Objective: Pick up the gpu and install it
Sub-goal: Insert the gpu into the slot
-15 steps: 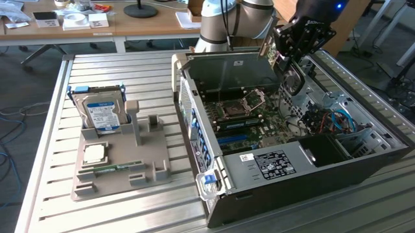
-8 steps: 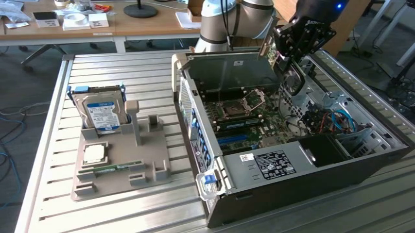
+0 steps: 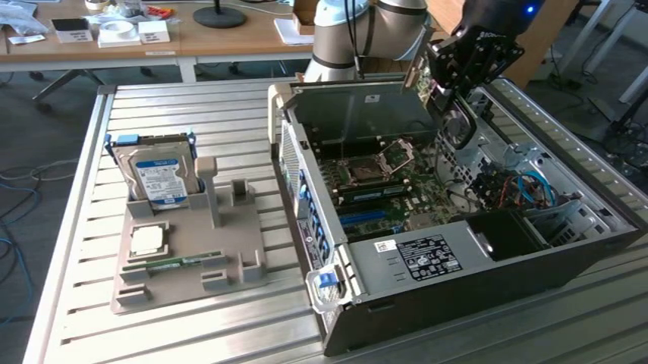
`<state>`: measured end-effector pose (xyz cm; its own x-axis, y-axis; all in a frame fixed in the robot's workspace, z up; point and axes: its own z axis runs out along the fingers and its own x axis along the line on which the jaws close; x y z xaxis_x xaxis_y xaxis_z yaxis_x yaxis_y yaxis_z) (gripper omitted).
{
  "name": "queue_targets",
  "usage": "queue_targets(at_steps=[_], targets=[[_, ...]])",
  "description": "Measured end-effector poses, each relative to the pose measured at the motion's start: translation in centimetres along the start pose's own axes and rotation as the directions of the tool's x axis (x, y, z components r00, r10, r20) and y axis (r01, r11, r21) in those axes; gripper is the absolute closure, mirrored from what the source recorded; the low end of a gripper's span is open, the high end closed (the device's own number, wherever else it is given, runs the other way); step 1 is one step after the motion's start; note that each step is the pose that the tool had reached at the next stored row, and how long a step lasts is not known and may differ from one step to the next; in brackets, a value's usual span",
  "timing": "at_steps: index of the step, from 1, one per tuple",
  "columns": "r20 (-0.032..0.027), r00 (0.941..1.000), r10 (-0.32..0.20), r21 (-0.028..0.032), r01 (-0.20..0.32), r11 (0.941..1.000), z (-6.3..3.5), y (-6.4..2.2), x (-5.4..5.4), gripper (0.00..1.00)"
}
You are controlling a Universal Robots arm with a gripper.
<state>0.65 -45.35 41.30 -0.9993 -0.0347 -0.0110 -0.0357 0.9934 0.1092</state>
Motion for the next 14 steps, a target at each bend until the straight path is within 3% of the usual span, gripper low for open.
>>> queue_targets(at_steps=[4,7,11,14], targets=[[-0.0076,0.9975,-0.07,-0.0012,0.07,0.9976,0.06,0.0,0.0,0.73],[-0.0135,0.9922,-0.124,-0.0024,0.124,0.9923,0.11,-0.01,0.0,0.73],[-0.0212,0.9805,-0.195,-0.0042,0.195,0.9807,0.17,-0.02,0.0,0.73],[-0.0269,0.9685,-0.248,-0.006,0.248,0.9688,0.23,-0.02,0.01,0.73]])
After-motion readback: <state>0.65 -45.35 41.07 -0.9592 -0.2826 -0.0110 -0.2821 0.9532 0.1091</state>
